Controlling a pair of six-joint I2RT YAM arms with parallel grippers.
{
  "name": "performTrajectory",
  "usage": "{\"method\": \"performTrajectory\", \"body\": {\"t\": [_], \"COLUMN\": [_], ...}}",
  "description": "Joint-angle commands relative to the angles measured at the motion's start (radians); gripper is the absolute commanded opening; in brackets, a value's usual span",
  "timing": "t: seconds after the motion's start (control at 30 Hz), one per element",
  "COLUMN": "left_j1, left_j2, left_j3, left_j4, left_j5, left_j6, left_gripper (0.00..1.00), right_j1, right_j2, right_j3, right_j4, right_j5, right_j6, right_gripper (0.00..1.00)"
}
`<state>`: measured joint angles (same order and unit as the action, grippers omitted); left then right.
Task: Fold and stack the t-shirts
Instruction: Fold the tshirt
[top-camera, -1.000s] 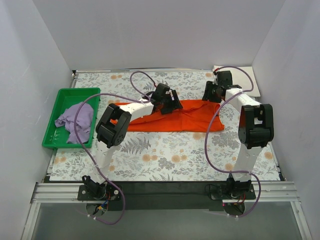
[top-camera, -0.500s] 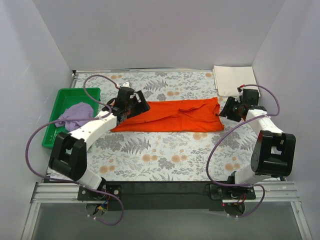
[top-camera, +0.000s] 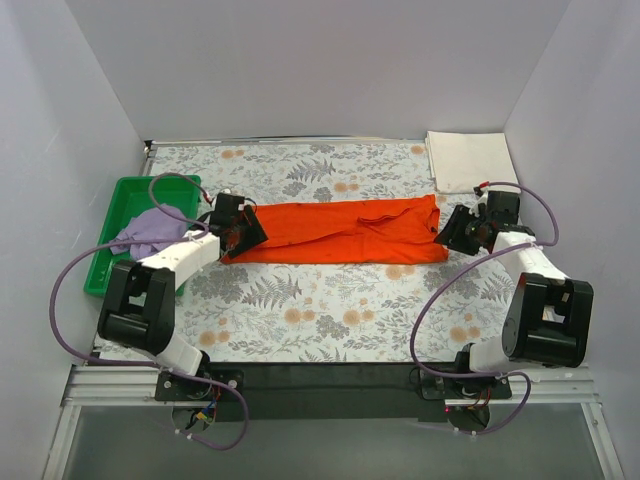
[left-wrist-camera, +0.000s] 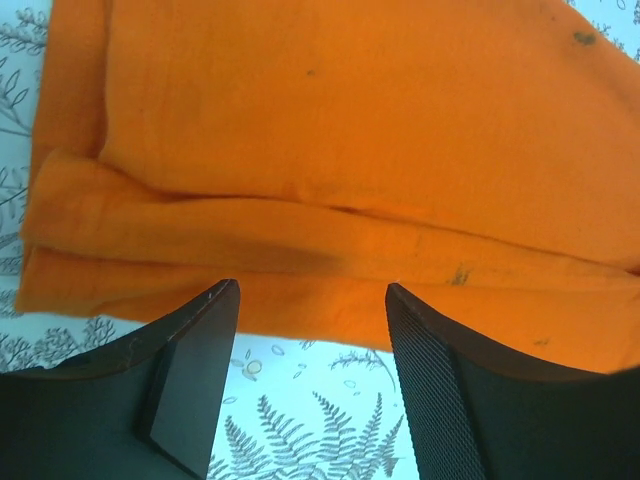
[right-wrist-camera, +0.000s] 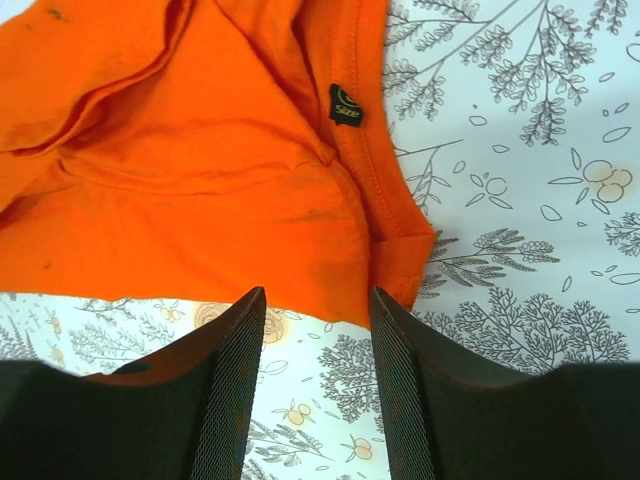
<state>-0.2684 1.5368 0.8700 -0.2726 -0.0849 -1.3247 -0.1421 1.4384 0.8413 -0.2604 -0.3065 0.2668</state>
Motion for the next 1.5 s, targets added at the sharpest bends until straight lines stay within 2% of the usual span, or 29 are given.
{"method": "performTrajectory", "body": {"t": [0.0,0.13,0.53,0.7,0.9,1.0,1.13,1.3,1.47], "left_j1": [0.001,0.001,0.001,0.001,0.009,0.009,0.009,0.009,0.037], "left_j2": [0.044,0.075,0.210,0.333,0.307,0.244,0.079,-0.001,0.061], "left_j3": [0.060,0.093,0.253,0.357,0.426,0.385,0.272,0.161,0.156], "left_j4": [0.004,-0.031,-0.020,-0.014,0.015,-0.004,-0.034,-0.050,-0.042], "left_j5": [-0.004,-0.026,-0.038,-0.055,-0.102,-0.105,-0.122,-0.116,-0.130], "left_j6": [-0.034,-0.076,-0.094,-0.071,0.012,0.018,0.018,0.028,0.039], "left_gripper": [0.58,0.61,0.61,0.61,0.62,0.63,0.63,0.51,0.40], "right_j1": [-0.001,0.001,-0.001,-0.001,0.012,0.018,0.021,0.024,0.024], "right_j2": [-0.049,-0.078,-0.116,-0.115,-0.127,-0.128,-0.128,-0.128,-0.127], "right_j3": [-0.005,-0.013,-0.025,-0.027,-0.025,-0.028,-0.034,-0.039,-0.045], "right_j4": [0.029,0.023,0.021,0.021,0.021,0.021,0.021,0.023,0.021], "right_j5": [-0.045,-0.052,-0.062,-0.082,-0.100,-0.102,-0.098,-0.098,-0.102], "right_j6": [0.011,0.009,0.008,0.005,-0.003,-0.006,-0.001,0.000,0.002], "right_gripper": [0.45,0.45,0.45,0.45,0.45,0.45,0.45,0.45,0.45]}}
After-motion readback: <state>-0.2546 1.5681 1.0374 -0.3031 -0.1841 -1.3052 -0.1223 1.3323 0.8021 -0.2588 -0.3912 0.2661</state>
